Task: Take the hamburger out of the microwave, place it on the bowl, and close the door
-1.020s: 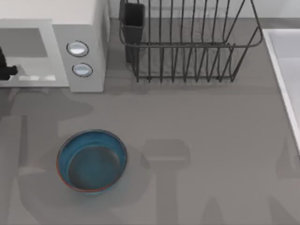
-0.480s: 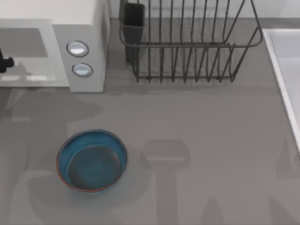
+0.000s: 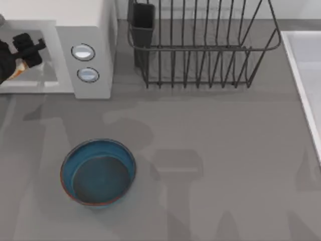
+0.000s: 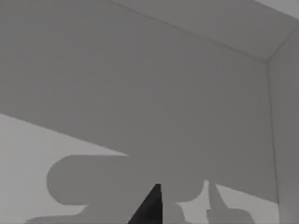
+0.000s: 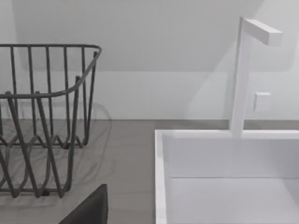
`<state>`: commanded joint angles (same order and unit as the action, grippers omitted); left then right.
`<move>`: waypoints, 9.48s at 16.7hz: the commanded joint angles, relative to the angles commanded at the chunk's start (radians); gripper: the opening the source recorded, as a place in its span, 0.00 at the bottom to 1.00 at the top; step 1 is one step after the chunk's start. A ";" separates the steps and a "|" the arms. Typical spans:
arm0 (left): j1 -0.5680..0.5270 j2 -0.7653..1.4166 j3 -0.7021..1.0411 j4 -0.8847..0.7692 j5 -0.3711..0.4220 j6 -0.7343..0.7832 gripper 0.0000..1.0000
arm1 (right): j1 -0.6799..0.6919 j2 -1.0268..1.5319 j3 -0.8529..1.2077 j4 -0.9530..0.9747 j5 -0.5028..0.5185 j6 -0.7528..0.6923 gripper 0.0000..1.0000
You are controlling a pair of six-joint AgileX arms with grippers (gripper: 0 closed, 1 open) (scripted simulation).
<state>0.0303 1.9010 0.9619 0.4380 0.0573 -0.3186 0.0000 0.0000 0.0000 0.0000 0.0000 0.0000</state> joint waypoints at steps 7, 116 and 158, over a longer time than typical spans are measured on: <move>-0.295 0.078 0.271 -0.675 -0.292 -0.694 0.00 | 0.000 0.000 0.000 0.000 0.000 0.000 1.00; -0.030 -1.901 -0.962 -0.438 -0.057 0.319 0.17 | 0.000 0.000 0.000 0.000 0.000 0.000 1.00; 0.399 -1.732 -1.038 -0.188 0.375 0.321 0.00 | 0.000 0.000 0.000 0.000 0.000 0.000 1.00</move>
<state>0.4292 0.1690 -0.0761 0.2502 0.4321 0.0027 0.0000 0.0000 0.0000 0.0000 0.0000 0.0000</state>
